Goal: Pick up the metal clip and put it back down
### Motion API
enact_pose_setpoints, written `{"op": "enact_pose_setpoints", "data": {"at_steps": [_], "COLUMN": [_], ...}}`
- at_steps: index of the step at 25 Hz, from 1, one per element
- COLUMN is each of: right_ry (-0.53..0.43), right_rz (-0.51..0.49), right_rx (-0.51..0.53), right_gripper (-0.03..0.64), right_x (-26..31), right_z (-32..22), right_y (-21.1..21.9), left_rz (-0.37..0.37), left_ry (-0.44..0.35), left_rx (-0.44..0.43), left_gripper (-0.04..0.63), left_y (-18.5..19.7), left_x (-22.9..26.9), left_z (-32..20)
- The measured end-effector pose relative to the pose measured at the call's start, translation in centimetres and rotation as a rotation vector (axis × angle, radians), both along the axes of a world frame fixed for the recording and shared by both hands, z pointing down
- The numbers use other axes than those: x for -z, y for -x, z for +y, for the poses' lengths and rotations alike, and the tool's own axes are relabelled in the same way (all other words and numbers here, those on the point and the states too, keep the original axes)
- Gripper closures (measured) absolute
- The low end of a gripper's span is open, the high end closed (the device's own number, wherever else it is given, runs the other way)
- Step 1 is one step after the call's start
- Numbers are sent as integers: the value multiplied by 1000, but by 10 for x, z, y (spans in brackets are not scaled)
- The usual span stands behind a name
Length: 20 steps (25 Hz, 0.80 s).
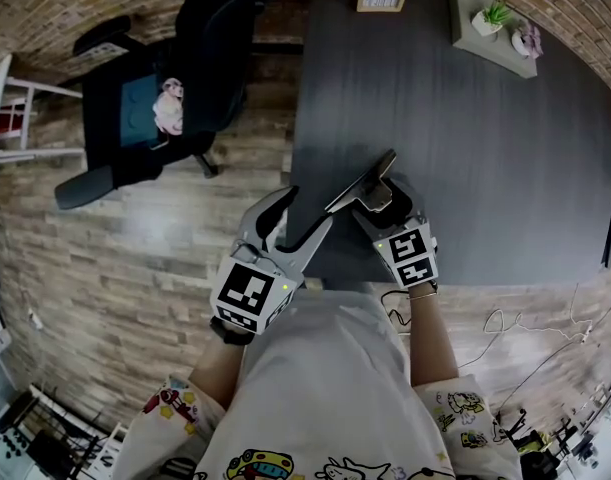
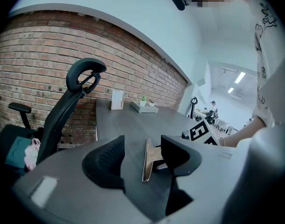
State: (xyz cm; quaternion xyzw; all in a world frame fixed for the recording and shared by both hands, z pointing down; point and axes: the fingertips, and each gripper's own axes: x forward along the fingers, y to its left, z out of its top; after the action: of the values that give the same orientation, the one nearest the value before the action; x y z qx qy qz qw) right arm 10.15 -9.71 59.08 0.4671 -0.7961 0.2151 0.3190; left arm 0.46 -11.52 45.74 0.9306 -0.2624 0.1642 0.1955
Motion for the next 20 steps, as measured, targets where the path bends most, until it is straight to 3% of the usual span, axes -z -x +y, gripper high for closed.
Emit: {"op": "enact_pose_setpoints", "data": {"at_steps": [4, 20], "right_ry": [-5, -9], "right_rz": [0, 15], "right_rx": [-2, -7], "right_gripper": [327, 333], "right_x": [2, 14], "right_z": [-2, -8], "right_y": [-1, -8], "left_rz": [1, 9], "left_ry": [-1, -31], "left_rx": [7, 29], "left_gripper": [351, 354], "left_y": [2, 10], "left_x": [1, 12], "left_z": [-1, -4]}}
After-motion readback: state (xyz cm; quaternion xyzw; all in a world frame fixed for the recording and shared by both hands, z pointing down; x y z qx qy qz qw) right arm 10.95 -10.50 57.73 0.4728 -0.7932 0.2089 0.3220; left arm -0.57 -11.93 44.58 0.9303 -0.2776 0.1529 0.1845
